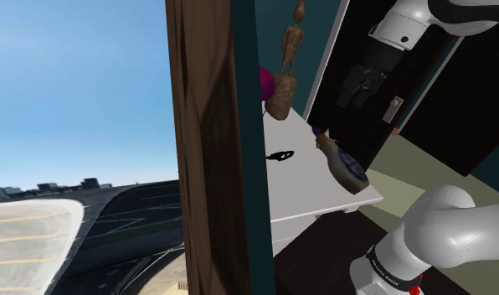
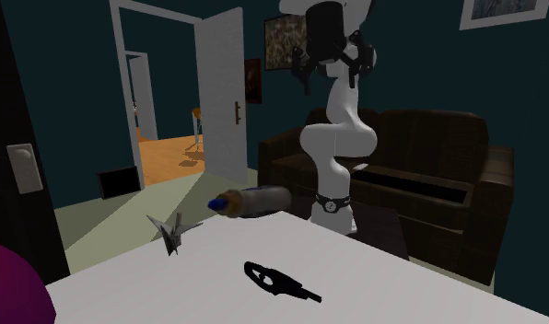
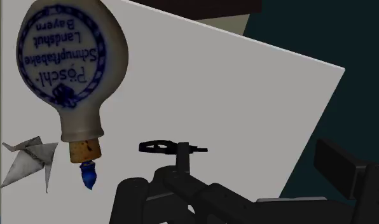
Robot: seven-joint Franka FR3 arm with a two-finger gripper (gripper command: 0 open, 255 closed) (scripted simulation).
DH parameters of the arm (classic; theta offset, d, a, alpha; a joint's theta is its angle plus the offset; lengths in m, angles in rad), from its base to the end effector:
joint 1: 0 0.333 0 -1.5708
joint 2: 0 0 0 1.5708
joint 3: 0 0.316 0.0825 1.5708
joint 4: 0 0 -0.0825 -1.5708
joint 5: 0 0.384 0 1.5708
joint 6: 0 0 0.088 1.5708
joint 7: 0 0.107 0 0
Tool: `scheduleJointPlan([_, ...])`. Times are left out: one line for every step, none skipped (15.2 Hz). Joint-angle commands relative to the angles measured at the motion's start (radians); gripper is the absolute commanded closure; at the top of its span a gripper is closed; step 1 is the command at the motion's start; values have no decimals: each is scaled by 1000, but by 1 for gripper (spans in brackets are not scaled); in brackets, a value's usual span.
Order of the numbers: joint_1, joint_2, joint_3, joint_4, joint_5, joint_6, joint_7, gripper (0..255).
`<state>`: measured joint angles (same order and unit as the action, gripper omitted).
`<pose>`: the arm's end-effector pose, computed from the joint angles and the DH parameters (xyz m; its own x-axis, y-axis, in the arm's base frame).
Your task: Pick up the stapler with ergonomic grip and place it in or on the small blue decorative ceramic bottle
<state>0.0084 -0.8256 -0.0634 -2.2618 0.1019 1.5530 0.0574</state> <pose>0.2930 -0.0137 0.6456 0.9898 -0.0946 0.1070 -0.0776 -0.9851 -0.1534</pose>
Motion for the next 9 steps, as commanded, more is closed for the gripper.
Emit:
scheduleJointPlan([0,0,0,0,0,0,0,0])
scheduleJointPlan([13,10,-17,-21,-13,25,-54,0])
scheduleJointPlan([26,22,-34,-41,-27,51,-107,0])
scheduleJointPlan([39,36,-51,-58,-40,76,-160,0])
scheduleJointPlan([52,52,-68,-75,-54,103,-213,0])
scheduleJointPlan([65,70,-84,-89,-66,130,-265,0])
scheduleJointPlan([79,89,-102,-102,-79,157,-317,0])
scheduleJointPlan([92,109,-119,-114,-91,184,-369,0])
scheduleJointPlan([104,132,-135,-124,-103,212,-421,0])
